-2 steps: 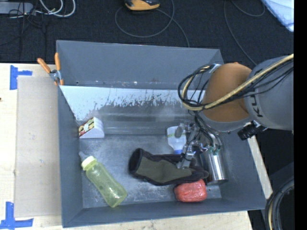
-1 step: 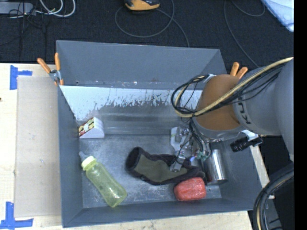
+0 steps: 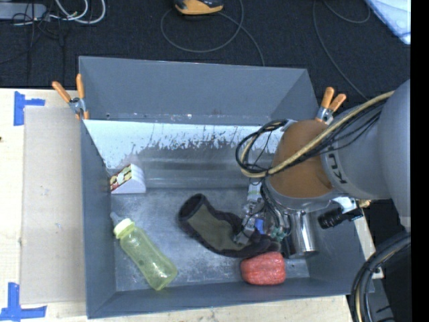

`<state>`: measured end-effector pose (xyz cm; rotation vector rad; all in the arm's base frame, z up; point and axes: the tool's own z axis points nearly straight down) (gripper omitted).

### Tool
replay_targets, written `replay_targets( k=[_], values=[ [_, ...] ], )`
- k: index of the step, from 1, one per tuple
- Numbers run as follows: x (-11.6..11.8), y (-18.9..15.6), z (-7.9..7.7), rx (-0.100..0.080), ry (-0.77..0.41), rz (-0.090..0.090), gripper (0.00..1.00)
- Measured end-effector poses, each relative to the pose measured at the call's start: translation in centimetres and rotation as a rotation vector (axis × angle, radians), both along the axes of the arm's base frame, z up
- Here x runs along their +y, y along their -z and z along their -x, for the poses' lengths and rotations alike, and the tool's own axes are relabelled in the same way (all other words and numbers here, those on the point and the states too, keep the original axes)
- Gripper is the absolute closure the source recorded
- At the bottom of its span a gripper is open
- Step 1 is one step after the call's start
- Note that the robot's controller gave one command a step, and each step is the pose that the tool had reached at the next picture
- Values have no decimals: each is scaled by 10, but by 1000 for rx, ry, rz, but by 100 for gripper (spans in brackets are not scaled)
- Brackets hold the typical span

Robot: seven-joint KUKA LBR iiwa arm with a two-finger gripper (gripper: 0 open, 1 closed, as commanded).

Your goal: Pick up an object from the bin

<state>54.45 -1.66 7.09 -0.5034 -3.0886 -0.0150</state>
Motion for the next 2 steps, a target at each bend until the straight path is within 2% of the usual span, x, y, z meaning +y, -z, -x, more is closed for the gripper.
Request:
replay_targets(
  k=[2],
  values=[
    [1,-7,1,1,-1,-1,100]
  ],
)
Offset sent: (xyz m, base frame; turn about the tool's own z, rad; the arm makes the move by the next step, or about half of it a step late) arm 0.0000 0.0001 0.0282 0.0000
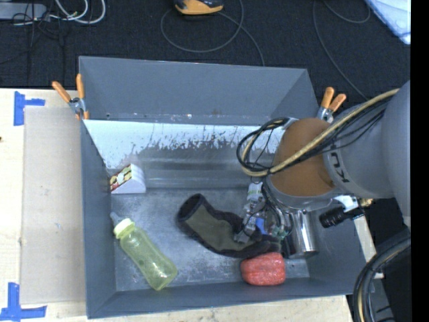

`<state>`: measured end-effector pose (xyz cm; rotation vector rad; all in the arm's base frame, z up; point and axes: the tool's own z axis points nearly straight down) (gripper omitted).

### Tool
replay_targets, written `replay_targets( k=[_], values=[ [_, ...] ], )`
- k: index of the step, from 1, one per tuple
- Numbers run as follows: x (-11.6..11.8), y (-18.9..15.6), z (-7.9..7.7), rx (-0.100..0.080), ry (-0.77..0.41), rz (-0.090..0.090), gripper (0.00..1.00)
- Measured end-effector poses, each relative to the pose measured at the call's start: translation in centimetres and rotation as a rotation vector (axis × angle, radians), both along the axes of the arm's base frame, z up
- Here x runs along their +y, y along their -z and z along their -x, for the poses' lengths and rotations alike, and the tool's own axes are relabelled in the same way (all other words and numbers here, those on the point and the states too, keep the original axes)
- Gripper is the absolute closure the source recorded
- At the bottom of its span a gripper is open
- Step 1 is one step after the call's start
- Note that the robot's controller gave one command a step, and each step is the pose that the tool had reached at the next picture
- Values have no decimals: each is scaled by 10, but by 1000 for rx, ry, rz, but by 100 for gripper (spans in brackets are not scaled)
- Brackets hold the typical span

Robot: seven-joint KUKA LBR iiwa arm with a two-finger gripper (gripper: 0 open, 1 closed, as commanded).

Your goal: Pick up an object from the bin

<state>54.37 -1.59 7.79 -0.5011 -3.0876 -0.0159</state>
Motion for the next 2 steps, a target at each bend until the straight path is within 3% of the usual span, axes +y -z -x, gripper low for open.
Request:
replay_targets(
  k=[2],
  values=[
    [2,-28,-1,-3,-2,-3,100]
  ],
)
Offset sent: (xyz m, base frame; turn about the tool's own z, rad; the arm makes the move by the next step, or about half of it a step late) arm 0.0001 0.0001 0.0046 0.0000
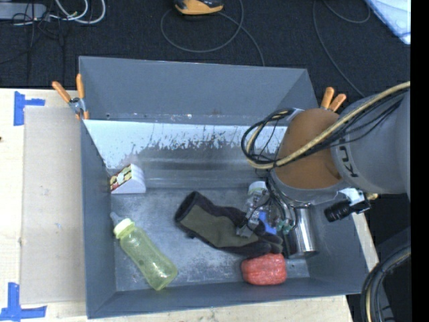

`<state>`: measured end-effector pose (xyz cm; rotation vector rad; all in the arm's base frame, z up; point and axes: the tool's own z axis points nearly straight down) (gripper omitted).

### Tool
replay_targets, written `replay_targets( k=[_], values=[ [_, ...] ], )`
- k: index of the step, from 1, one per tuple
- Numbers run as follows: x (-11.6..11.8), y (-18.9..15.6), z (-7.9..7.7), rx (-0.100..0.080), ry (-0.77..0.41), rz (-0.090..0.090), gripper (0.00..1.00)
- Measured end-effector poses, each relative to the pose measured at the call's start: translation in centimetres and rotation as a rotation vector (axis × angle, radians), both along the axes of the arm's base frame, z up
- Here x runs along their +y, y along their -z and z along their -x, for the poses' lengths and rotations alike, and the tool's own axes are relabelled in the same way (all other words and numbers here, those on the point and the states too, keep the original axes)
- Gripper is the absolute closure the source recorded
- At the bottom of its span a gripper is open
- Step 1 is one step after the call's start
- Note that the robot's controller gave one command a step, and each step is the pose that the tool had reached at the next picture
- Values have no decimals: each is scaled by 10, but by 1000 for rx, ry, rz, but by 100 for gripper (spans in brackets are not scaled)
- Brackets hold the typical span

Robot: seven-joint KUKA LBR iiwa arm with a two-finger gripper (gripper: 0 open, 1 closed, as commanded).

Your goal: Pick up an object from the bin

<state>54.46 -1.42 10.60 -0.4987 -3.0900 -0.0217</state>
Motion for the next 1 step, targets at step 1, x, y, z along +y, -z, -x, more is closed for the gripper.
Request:
replay_targets(
  k=[1],
  values=[
    [0,-5,0,0,0,0,100]
  ],
)
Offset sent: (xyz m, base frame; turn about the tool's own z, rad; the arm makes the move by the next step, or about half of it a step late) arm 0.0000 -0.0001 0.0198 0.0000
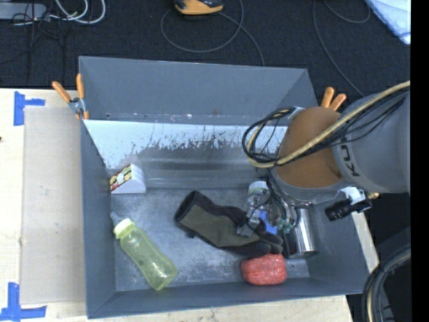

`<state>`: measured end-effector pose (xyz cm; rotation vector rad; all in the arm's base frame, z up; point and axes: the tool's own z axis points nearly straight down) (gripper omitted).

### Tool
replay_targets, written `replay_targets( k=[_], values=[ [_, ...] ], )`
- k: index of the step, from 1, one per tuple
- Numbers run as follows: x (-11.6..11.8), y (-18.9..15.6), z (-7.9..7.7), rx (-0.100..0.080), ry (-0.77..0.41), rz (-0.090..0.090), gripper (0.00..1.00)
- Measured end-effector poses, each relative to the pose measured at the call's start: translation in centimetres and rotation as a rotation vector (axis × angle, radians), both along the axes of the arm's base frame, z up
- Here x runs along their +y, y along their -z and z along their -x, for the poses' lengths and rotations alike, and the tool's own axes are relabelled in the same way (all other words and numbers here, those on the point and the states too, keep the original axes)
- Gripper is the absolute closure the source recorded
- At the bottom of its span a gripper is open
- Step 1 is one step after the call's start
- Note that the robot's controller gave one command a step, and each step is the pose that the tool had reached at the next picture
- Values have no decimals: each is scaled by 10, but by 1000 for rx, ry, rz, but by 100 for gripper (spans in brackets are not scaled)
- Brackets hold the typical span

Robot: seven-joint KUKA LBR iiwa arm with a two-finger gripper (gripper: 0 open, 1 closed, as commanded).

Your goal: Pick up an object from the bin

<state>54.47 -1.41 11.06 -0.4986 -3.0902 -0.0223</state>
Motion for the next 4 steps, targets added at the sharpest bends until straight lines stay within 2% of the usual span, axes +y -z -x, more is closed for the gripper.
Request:
replay_targets(
  k=[2,3,4],
  values=[
    [1,-14,1,5,-2,-1,100],
    [0,-33,2,6,-3,0,100],
    [-1,-46,0,2,-3,0,100]
  ],
)
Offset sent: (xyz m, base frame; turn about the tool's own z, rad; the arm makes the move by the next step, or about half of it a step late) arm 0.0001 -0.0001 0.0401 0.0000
